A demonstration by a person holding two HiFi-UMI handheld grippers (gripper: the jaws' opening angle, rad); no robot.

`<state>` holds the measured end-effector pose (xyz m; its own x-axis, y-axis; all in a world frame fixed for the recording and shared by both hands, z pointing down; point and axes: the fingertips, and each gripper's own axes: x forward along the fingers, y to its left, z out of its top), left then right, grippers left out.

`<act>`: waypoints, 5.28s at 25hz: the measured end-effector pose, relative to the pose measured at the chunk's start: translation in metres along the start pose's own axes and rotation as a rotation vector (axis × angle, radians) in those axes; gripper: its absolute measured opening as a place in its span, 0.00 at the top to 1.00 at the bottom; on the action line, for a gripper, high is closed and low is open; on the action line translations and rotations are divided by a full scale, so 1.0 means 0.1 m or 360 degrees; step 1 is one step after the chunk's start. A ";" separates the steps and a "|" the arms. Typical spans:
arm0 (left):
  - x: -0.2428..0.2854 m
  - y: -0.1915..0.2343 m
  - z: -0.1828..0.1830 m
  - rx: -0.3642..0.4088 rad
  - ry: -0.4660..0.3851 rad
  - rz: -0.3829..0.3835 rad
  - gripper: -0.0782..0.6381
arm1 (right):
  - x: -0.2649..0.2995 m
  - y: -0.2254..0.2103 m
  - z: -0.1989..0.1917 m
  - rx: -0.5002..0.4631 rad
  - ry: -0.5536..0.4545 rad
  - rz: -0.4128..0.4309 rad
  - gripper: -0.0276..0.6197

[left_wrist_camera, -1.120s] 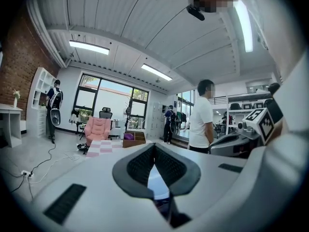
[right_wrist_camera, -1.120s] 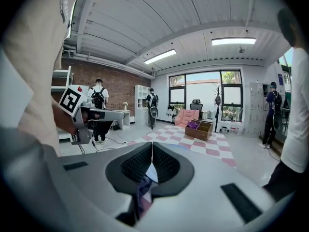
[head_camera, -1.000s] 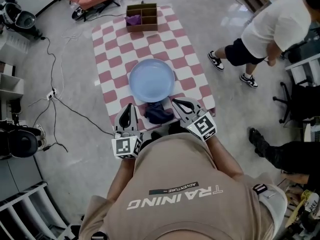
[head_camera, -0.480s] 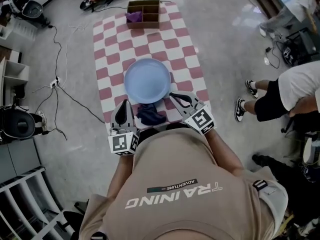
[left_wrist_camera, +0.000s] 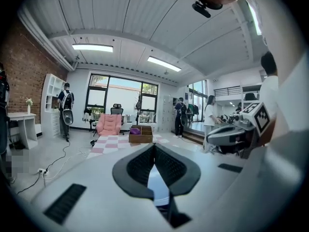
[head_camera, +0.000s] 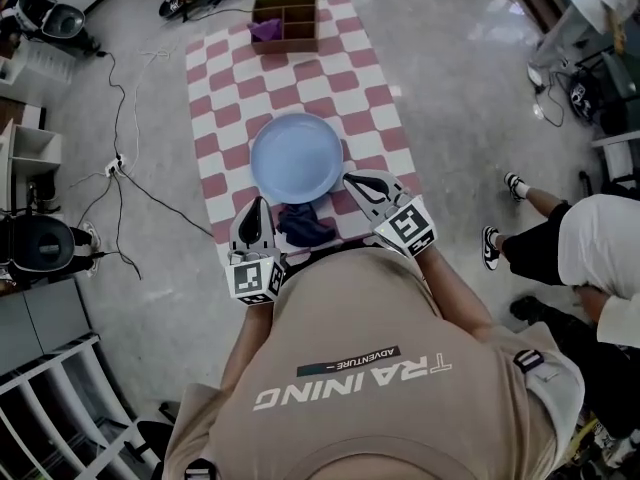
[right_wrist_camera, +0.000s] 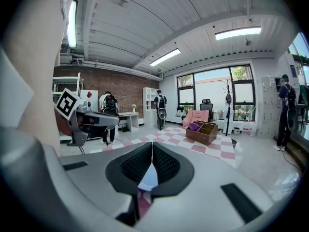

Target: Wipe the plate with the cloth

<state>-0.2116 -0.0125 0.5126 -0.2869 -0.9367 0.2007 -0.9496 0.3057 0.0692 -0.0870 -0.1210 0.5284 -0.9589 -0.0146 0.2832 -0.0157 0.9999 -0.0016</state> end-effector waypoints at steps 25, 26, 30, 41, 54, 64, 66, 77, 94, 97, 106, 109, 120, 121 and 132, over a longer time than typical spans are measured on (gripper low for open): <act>0.09 -0.56 -1.66 0.0097 0.0898 -0.0538 0.34 | 0.08 -0.01 -0.07 -0.0026 0.0061 0.0005 0.93; 0.08 -0.58 -1.70 0.0103 0.0934 -0.0539 0.32 | 0.08 0.00 -0.08 -0.0028 0.0063 0.0013 0.93; 0.07 -0.56 -1.78 0.0026 0.0979 -0.0510 0.32 | 0.08 0.06 -0.09 -0.0051 0.0071 0.0042 0.93; 0.12 -0.64 -2.27 0.0219 0.1275 -0.0512 0.37 | -0.10 0.02 -0.22 -0.0014 0.0122 0.0002 0.93; -0.02 -0.51 -1.80 -0.0056 0.1056 -0.0479 0.67 | -0.05 0.14 -0.22 -0.0026 0.0120 0.0032 0.93; -0.06 -0.15 -0.28 -0.0158 0.0449 -0.0327 0.68 | 0.03 0.10 -0.20 -0.0049 0.0130 0.0016 0.93; -0.01 -0.06 0.03 -0.0093 0.0346 -0.0283 0.68 | 0.03 0.08 -0.17 -0.0052 0.0121 -0.0002 0.93; 0.08 0.30 0.44 -0.0002 0.0122 -0.0138 0.68 | 0.16 -0.01 0.05 -0.0131 0.0079 -0.0052 0.93; 0.73 0.12 -0.08 0.0070 0.0388 -0.0439 0.69 | -0.01 -0.26 -0.14 -0.0031 0.0142 -0.0258 0.93; 0.96 -0.11 -0.42 0.0116 0.0539 -0.0613 0.69 | -0.07 -0.29 -0.24 -0.0004 0.0163 -0.0311 0.93; 1.62 -0.65 -1.40 0.0303 0.0977 -0.0954 0.69 | -0.47 -0.43 -0.52 0.0184 0.0172 -0.0574 0.93; 1.65 -0.70 -1.60 0.0426 0.1106 -0.0998 0.69 | -0.59 -0.43 -0.54 0.0211 0.0185 -0.0634 0.93; 1.64 -0.80 -1.80 0.0499 0.1279 -0.1066 0.69 | -0.85 -0.45 -0.57 0.0275 0.0205 -0.0762 0.93; 1.66 -0.80 -1.80 0.0493 0.1279 -0.1063 0.69 | -0.84 -0.44 -0.57 0.0275 0.0207 -0.0758 0.93; 2.12 -0.56 -1.71 0.0392 0.1258 -0.0900 0.69 | -0.75 -0.35 -0.67 0.0246 0.0258 -0.0702 0.93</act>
<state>-0.1973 -0.1989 0.7180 0.2958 -0.5239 0.7988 -0.9460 -0.2770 0.1686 0.0046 -0.1549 0.5710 -0.7953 -0.4226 0.4346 -0.4635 0.8860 0.0134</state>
